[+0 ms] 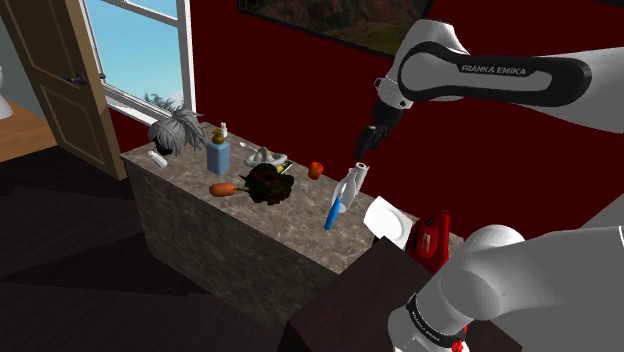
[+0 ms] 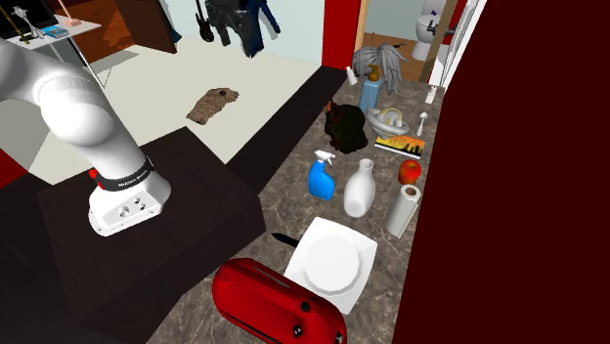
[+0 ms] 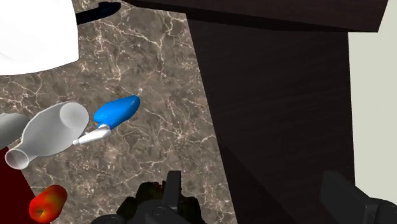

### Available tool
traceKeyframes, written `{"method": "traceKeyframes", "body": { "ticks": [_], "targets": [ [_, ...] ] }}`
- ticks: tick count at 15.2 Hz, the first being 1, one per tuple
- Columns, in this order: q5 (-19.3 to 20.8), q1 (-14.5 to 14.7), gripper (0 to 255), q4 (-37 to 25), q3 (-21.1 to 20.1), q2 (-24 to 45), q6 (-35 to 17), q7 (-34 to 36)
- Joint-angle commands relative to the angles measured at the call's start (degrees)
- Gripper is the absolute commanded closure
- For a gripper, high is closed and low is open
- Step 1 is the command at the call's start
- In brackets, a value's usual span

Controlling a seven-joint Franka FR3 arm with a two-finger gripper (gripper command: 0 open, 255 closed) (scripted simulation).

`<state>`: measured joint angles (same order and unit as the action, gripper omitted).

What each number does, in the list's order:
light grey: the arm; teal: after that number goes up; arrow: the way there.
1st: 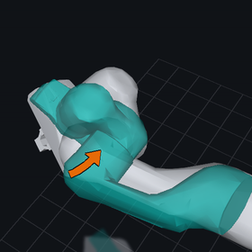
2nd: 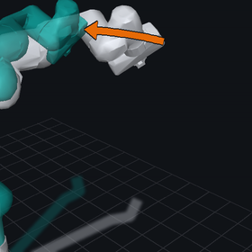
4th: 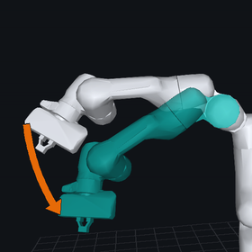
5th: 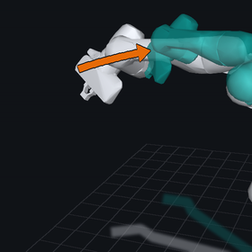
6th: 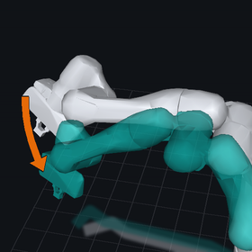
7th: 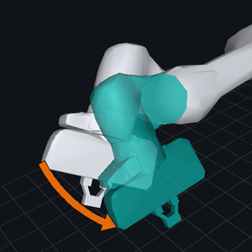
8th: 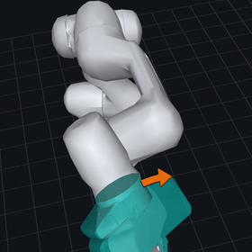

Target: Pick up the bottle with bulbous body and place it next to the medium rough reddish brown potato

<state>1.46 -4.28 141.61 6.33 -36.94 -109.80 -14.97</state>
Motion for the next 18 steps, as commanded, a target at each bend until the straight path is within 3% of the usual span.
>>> {"method": "traceKeyframes", "body": {
  "ticks": [1,10,18],
  "targets": [
    [0.67,-0.64,0,0.63,1.56,2.4,-3.05,-1.58],
    [0.97,-2.53,0,-2.12,9.04,18.26,-15.85,-9.74],
    [-4.75,-3.54,0,-9.5,14.53,35.13,-24.3,-19.33]
  ]
}}
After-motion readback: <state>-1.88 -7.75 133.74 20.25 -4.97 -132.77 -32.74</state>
